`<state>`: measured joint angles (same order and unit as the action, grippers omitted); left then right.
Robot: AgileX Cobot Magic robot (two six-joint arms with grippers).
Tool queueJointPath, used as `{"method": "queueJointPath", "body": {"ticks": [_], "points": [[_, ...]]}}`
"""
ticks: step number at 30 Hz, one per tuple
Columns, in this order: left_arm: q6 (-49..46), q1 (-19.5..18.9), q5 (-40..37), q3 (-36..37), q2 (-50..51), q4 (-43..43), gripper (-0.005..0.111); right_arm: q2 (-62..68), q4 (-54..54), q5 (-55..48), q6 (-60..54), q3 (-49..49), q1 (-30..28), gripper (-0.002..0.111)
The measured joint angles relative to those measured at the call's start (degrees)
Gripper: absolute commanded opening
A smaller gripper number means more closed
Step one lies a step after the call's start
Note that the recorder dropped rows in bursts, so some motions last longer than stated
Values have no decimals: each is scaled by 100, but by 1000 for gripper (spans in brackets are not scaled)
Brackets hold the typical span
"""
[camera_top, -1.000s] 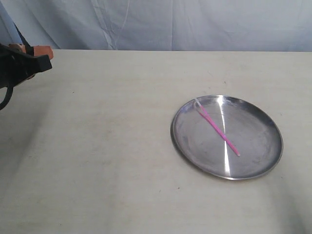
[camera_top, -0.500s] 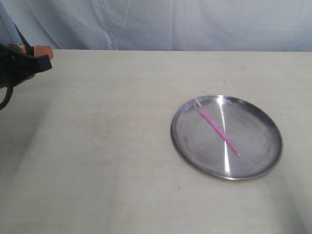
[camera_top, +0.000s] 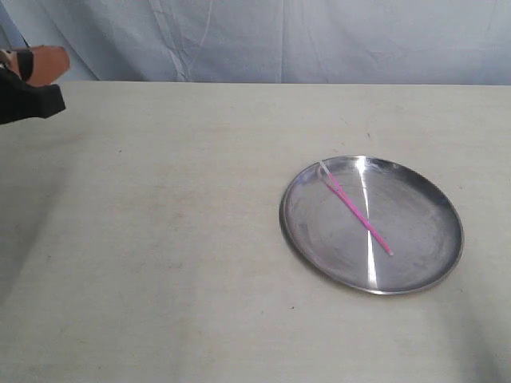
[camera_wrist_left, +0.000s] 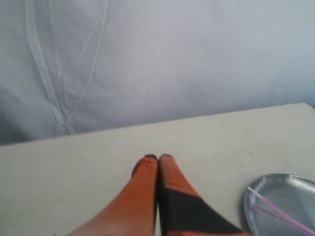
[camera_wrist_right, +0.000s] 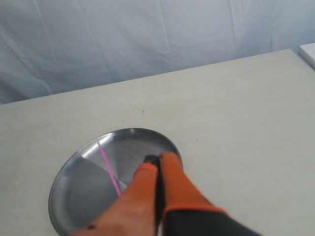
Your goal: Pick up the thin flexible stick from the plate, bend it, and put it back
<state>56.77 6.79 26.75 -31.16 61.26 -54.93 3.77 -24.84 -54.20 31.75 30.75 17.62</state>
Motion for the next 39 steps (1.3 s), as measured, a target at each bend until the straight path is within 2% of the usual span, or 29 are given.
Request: {"method": "queueJointPath", "body": {"ticks": [6,22,26,31,39], "points": [[-411,0,-98,300,-1331,-475,0,0,0,0,0,0,0,0],[-410,0,-753,2533,-4277,-626,0,0,0,28,0,0,0,0],[-356,0,-1313,2881,-5100,216,0,0,0,28,0,0,0,0],[-312,0,-2912,2974,-5709,1943,0,0,0,28,0,0,0,0],[-138,24,-3854,2991,-6087,2521,0,0,0,40,0,0,0,0]]}}
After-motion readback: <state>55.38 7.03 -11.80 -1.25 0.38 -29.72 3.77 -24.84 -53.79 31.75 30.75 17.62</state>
